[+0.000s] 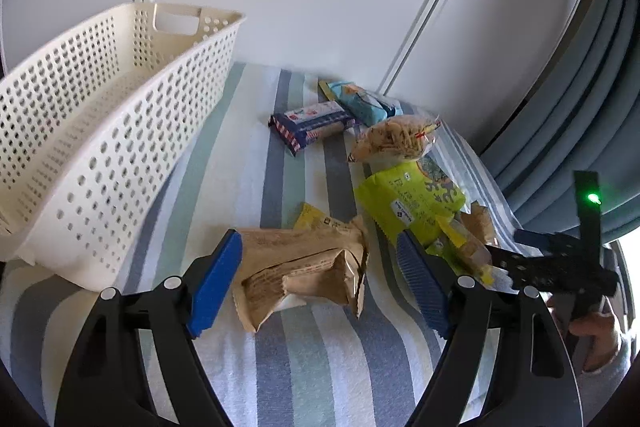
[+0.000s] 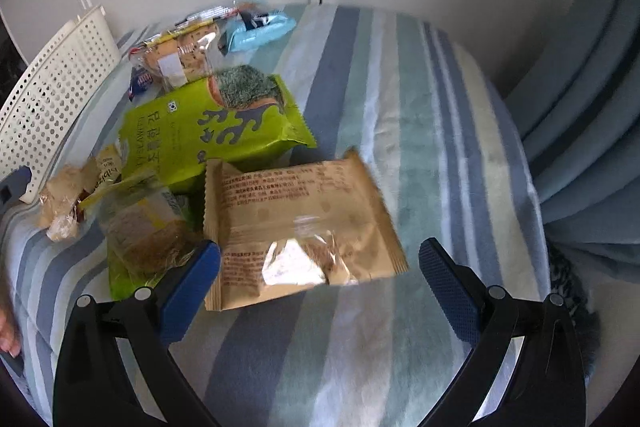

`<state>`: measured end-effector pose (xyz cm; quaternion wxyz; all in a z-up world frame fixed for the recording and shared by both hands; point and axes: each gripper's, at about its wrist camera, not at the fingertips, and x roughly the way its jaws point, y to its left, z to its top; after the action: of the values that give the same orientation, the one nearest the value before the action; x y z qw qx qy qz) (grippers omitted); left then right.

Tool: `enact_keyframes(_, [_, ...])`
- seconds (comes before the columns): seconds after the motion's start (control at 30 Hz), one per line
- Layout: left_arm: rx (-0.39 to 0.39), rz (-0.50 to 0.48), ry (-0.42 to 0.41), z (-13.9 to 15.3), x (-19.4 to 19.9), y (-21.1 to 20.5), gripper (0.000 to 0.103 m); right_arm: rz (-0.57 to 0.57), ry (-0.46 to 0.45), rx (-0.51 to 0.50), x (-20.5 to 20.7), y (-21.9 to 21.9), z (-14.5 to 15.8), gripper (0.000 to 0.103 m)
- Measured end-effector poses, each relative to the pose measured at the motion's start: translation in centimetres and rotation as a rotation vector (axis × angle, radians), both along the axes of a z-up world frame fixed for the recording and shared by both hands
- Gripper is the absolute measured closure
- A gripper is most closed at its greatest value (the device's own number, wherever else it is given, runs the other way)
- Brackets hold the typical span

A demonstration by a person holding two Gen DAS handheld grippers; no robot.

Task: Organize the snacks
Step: 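Close the left gripper on the tan paper pouch and lift it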

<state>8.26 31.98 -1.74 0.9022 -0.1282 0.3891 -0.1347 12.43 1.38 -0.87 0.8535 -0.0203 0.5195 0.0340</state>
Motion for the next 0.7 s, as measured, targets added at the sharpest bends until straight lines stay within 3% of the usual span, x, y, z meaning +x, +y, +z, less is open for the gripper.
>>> enact_keyframes(0.1, [-0.044, -0.011, 0.034, -0.5, 0.5, 0.2, 0.005, 0.001, 0.041, 0.013, 1.5, -0.1, -0.7, 0.005])
enact_keyframes(0.47, [0.007, -0.019, 0.153, -2.8, 2.2, -1.0, 0.003, 0.034, 0.080, 0.015, 3.6, 0.1, -1.6, 0.005])
enact_keyframes(0.7, [0.111, -0.039, 0.269, -4.3, 3.8, -2.6, 0.003, 0.072, 0.082, 0.050, 3.9, -0.1, -1.8, 0.005])
